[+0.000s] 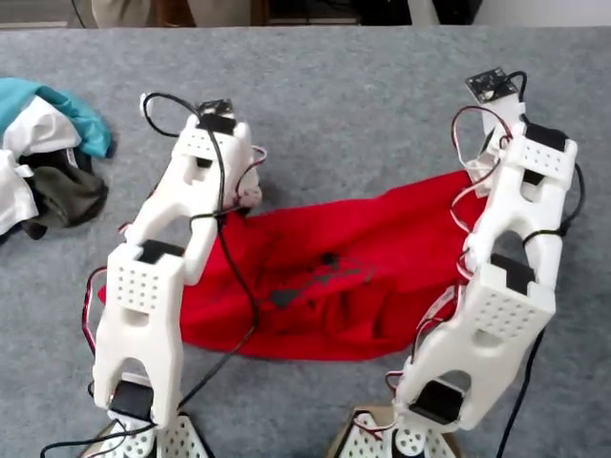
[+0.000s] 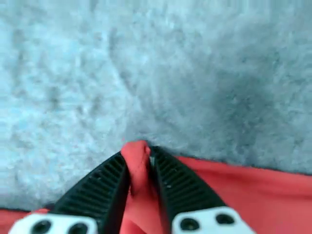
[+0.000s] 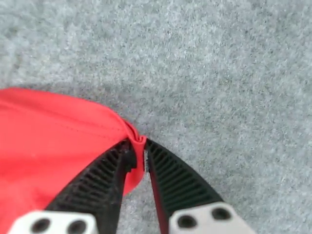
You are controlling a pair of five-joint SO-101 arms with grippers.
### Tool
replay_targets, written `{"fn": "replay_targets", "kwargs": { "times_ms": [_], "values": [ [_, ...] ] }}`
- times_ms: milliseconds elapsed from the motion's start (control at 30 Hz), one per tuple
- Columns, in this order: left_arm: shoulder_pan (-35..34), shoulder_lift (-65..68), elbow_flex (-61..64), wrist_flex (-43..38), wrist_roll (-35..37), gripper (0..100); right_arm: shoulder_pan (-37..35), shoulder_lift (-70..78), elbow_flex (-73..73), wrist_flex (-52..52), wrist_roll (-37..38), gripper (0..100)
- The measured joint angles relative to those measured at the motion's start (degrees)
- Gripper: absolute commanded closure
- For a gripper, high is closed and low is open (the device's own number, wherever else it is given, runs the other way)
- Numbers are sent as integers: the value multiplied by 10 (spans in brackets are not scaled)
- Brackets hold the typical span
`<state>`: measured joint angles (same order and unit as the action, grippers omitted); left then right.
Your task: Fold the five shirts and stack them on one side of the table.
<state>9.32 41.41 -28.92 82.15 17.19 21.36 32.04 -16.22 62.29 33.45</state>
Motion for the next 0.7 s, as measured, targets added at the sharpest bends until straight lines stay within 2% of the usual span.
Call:
{"fn": "replay_targets", "kwargs": {
  "times_ms": [200,333,467,700],
  "values": [
    [-3,0,-172,0,-8,981,-2,-3,3,25,-1,983],
    [-3,0,-270,0,-29,952,-5,-22,4,27,-36,983],
    [-11,4,-286,0,-31,782,-5,-23,10,20,-48,983],
    [-44,83,-265,1,12,769,-12,-23,15,-3,-48,983]
  ]
}}
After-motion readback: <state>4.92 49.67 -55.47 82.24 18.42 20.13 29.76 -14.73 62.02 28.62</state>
